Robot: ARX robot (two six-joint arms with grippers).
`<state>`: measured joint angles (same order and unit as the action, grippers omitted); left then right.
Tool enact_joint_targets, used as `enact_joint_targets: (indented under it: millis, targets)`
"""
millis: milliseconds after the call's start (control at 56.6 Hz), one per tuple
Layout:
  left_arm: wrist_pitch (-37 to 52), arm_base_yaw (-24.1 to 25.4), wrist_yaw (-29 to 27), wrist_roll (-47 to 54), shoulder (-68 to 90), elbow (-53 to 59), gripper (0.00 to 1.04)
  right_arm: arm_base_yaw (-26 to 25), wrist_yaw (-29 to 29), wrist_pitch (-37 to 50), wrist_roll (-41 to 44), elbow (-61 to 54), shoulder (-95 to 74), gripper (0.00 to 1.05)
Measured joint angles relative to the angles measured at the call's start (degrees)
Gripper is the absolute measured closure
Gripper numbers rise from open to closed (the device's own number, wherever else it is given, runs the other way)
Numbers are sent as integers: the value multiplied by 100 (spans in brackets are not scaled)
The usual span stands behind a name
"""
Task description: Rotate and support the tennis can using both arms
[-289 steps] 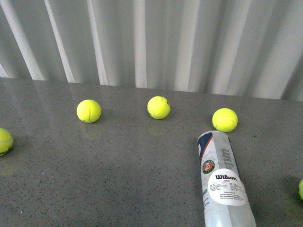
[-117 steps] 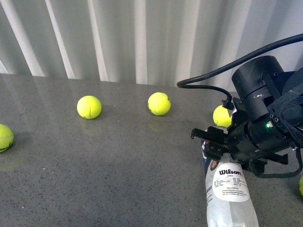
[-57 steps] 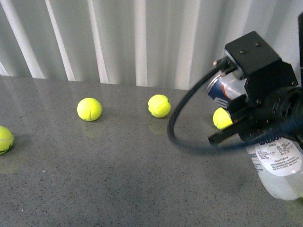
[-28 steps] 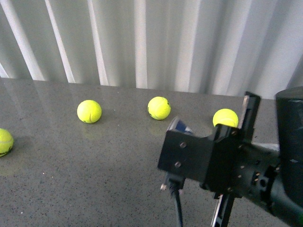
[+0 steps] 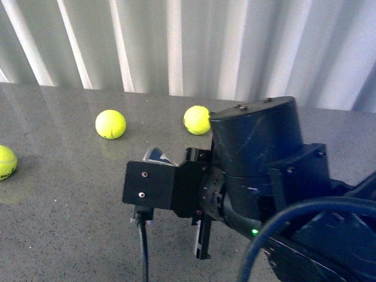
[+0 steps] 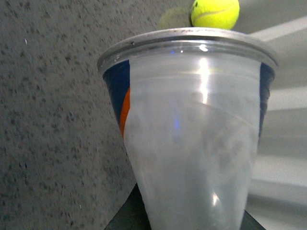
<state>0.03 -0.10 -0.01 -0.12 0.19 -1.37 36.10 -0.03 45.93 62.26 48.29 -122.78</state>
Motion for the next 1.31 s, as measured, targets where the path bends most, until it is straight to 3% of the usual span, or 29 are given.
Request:
enact_joint_targets:
  millis: [441,918,1307]
  targets:
    - [0,0,-2,-2,0,0,7,363,-92,-476,-564,1073,-678,93]
    - [0,0,-2,0,0,0,7,393,155,-997,-715,1003,-728,93]
    - [0,0,-2,0,0,0,7,393,164,-1110,-944,984,-702,36]
